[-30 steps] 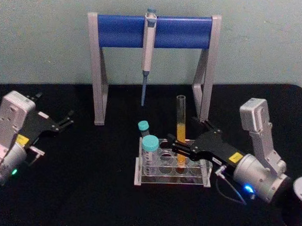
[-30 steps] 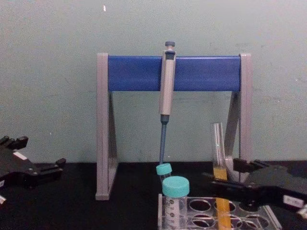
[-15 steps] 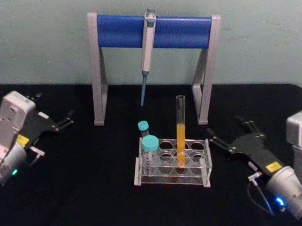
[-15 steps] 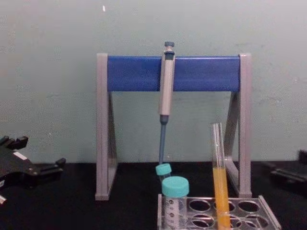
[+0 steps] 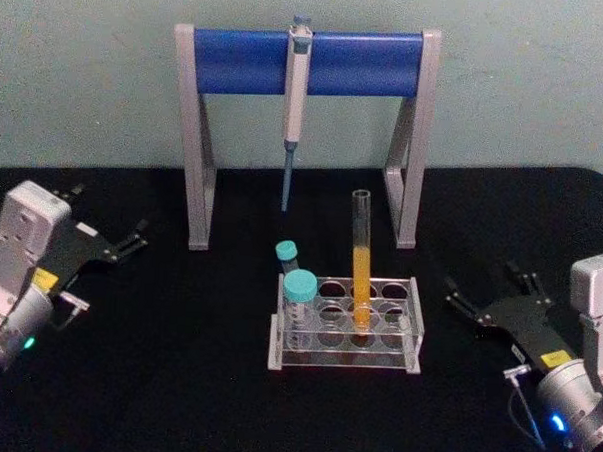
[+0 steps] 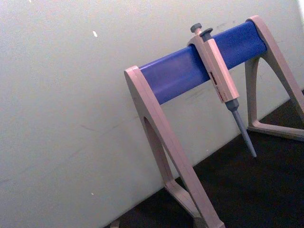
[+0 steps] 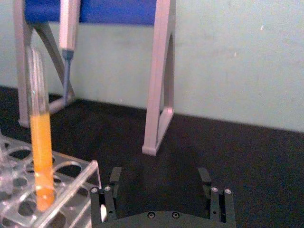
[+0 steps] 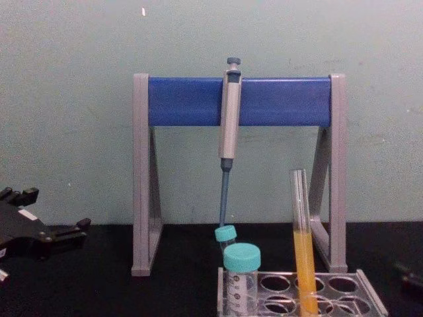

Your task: Pick up the test tube from the test tube rack, shake it, then place it back into the test tube rack.

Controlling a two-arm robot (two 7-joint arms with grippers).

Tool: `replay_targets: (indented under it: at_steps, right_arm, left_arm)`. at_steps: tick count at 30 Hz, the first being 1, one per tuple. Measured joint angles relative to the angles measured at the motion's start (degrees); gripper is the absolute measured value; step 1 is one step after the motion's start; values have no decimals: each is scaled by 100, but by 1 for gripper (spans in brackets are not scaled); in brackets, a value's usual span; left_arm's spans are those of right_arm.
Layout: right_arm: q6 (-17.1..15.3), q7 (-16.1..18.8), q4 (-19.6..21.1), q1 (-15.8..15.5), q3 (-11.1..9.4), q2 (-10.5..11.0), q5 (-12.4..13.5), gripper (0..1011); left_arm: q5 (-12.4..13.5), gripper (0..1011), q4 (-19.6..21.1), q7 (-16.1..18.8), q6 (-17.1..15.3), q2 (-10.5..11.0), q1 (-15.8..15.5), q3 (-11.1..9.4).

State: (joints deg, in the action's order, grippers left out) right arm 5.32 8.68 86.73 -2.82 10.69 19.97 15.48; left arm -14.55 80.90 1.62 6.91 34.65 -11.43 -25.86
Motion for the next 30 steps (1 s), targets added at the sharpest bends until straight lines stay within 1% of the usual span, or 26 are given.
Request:
replay_targets:
  at_steps: [4, 10, 30]
  right_arm:
    - [-183, 25, -186, 67, 15, -78, -87, 1000]
    - [-274, 129, -335, 138, 30, -148, -151, 1000]
    - [-254, 110, -293, 120, 32, -127, -136, 1000]
  left_arm:
    - [0, 1001, 0, 0, 0, 0, 0, 0]
    - [0, 1002, 0, 0, 0, 0, 0, 0]
    - [0, 1001, 0, 0, 0, 0, 0, 0]
